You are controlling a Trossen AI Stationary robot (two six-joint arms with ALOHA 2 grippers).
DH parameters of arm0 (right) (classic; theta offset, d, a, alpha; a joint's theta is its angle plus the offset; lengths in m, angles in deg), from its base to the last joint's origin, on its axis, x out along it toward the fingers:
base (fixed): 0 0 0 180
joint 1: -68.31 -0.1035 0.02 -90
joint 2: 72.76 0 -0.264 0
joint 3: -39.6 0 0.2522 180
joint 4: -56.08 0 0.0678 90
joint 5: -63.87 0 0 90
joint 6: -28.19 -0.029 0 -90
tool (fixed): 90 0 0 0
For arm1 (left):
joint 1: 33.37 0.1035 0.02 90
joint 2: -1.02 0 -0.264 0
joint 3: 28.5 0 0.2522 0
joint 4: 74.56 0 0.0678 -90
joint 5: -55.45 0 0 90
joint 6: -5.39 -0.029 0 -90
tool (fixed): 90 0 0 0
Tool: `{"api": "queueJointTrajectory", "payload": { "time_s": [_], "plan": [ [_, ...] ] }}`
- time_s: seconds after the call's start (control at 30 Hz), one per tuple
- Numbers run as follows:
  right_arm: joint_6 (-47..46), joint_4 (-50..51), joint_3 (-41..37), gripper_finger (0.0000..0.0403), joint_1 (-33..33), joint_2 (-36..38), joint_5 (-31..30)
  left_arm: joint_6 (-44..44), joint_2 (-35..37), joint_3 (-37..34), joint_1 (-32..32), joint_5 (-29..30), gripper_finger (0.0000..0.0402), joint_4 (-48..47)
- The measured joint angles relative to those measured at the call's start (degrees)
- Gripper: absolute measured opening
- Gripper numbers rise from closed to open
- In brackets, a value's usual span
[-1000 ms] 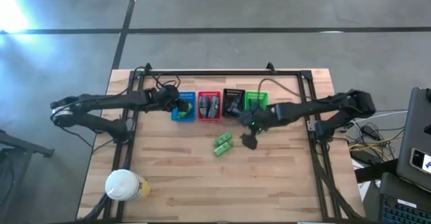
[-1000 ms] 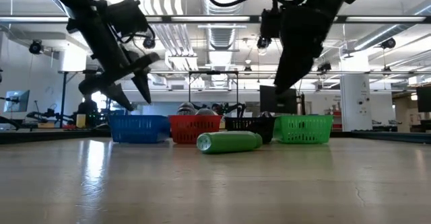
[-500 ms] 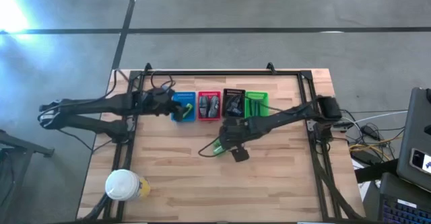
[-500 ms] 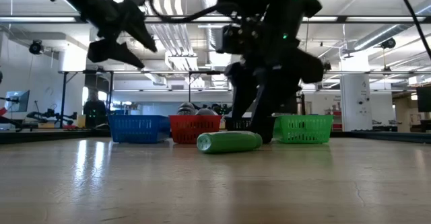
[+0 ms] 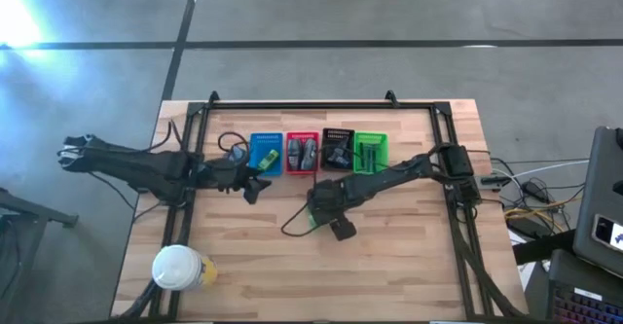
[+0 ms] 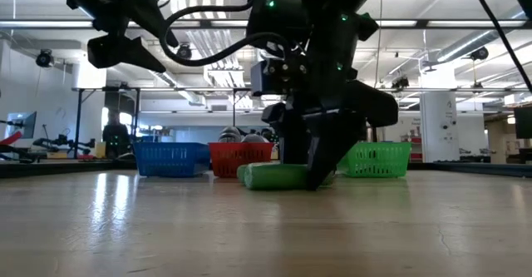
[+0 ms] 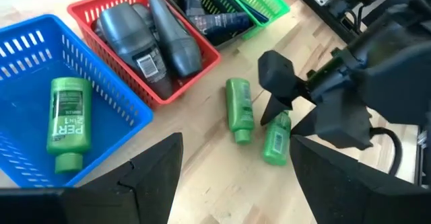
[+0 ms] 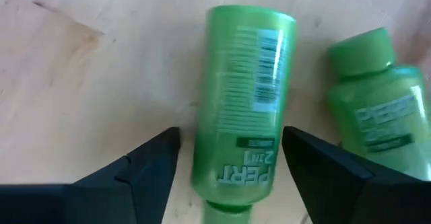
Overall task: Pick & Place Travel size toiletries
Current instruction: Put the green shampoo into the blue bin
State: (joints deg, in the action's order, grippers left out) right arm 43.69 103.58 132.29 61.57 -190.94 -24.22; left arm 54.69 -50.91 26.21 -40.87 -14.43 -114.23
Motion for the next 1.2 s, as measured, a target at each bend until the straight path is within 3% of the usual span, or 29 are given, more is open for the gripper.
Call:
{"api": "queueJointTrajectory", "payload": {
  "time_s": [0.2,0.47,0.57,0.7,0.83,0.97,1.2],
  "plan": [
    [-2.66,2.75,1.79,0.0216,0.37,-1.63,5.06,-1.79,-0.32,-0.04,-2.42,0.14,0.0278,0.21],
    [-11.99,3.34,1.34,0.0126,3.87,4.38,10.25,-19.82,-5.89,-0.06,-10.8,-4.54,0.0278,3.48],
    [-16.5,2.69,1.43,0.0126,6.48,7.1,15.72,-26.75,-10.47,-0.07,-14.5,-3.88,0.0278,6.3],
    [-23.01,2.51,1.41,0.0138,9.2,9.03,25.23,-38.94,-16.93,-0.05,-17.96,5.04,0.0278,14.96],
    [-25.02,1.95,1.43,0.0136,9.59,9.87,29.02,-52.56,-22.78,1.91,-18.07,12.35,0.0278,23.03],
    [-25.24,2.07,2.34,0.0134,9.54,10.11,31.23,-60.35,-27.89,3.76,-15.85,12.44,0.0278,25.86],
    [-23.63,2.11,5.83,0.0135,9.67,10.18,31.43,-62.85,-33.92,7.47,-11.98,8.25,0.0278,31.4]
  ]
}}
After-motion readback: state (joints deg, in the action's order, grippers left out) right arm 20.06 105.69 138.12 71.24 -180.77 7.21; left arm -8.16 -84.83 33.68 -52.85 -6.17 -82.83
